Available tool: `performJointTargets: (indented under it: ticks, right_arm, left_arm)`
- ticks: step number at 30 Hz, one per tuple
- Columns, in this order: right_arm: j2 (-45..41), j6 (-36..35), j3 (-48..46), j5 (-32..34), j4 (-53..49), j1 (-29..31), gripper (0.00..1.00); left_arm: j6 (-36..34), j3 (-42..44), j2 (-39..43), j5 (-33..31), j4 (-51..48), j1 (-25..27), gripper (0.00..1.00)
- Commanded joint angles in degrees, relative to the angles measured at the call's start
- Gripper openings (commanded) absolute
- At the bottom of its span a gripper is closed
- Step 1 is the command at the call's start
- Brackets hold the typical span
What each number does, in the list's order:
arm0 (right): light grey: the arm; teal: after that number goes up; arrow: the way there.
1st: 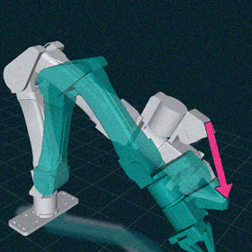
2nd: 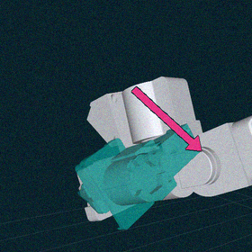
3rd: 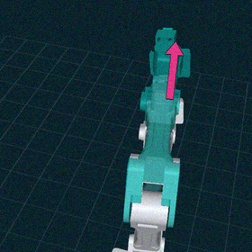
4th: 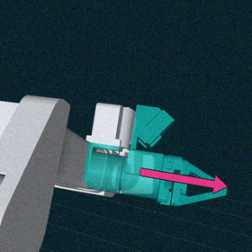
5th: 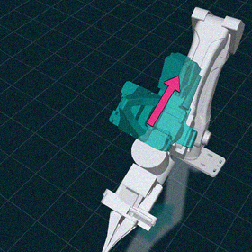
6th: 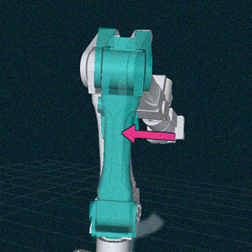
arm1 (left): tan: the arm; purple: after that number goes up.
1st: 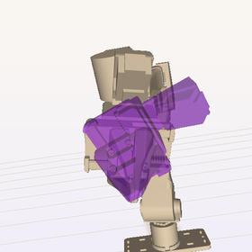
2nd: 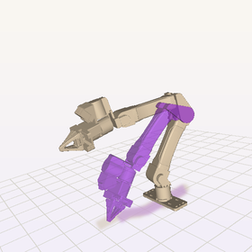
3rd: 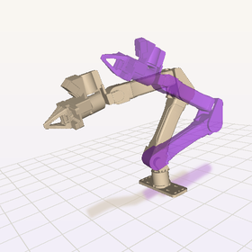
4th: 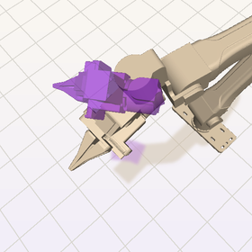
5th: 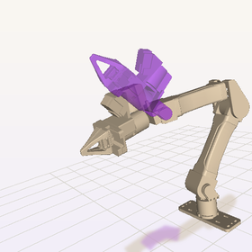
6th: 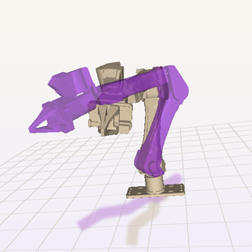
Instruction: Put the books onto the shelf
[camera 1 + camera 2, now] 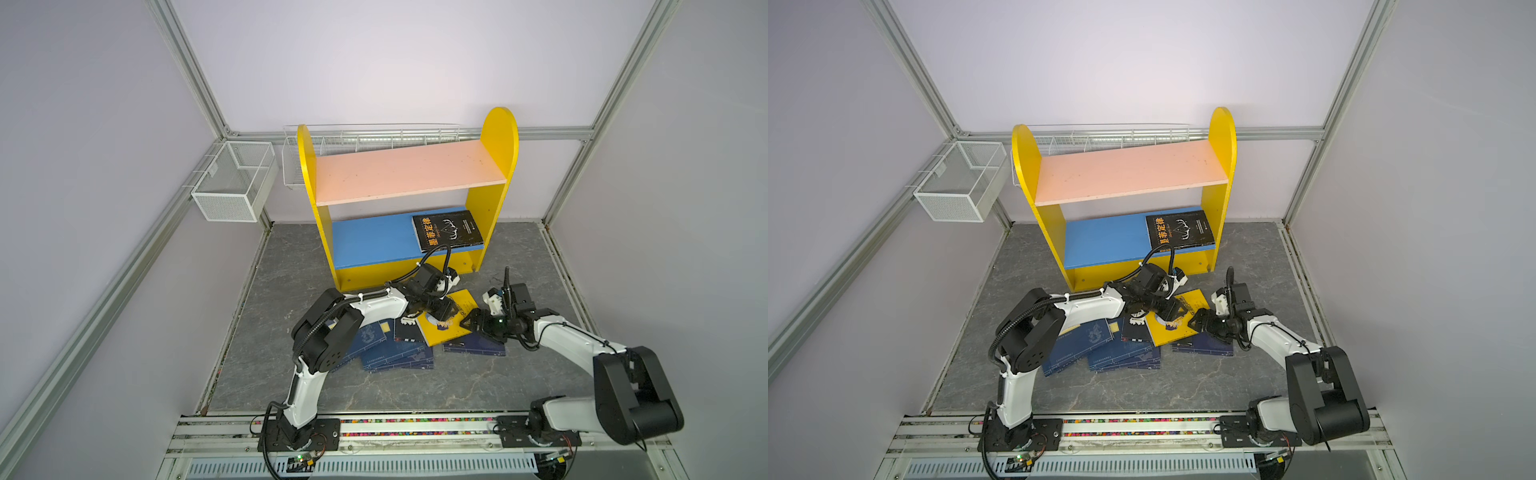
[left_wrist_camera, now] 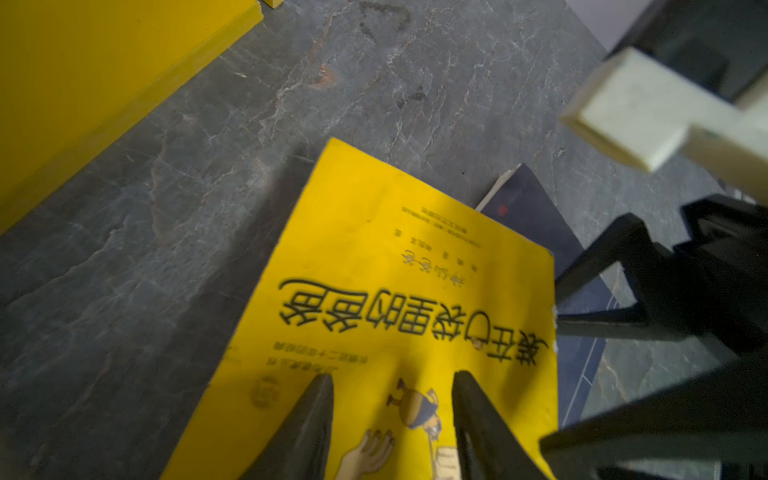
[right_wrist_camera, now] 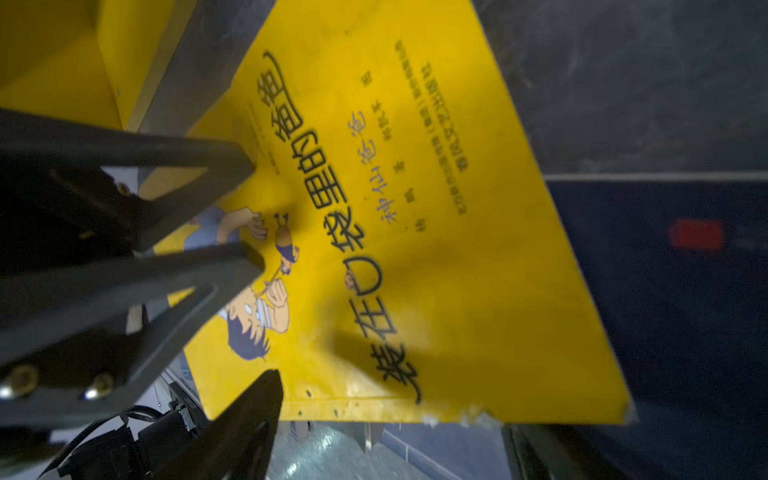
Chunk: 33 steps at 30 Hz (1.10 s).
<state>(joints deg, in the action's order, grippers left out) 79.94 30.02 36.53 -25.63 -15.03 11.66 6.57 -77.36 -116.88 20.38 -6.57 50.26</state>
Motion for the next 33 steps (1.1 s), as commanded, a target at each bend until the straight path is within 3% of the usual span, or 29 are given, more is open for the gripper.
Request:
performJointTargets:
  ticks: [1,8,15,25,27,33]
  right_arm:
    - [2.67,1.36,2.93,0.08,4.82,-2.10,0.83]
    - [3.70,7.35,2.84,-3.74,13.24,-3.14,0.75]
    - [4.82,15.26,-3.04,-6.41,25.22,-2.96,0.49]
    - [7.00,18.12,-4.33,-5.95,32.41,1.31,0.40]
    - [7.90,19.97,-5.20,-5.93,36.03,2.15,0.35]
    - [7.54,21.25,-5.34,-2.78,39.08,4.22,0.06]
  left_arm:
    - [-1.82,2.21,0.56,4.26,-5.88,0.19,0.47]
    - [-1.78,3.51,0.73,5.41,-6.20,0.19,0.46]
    - [-0.45,3.84,0.35,6.72,-3.77,0.17,0.44]
    - [-0.04,3.92,-0.36,7.52,-2.08,0.19,0.42]
    - [0.11,4.45,-0.19,7.55,-1.63,0.17,0.42]
    - [0.24,6.15,0.89,6.71,-0.23,0.06,0.42]
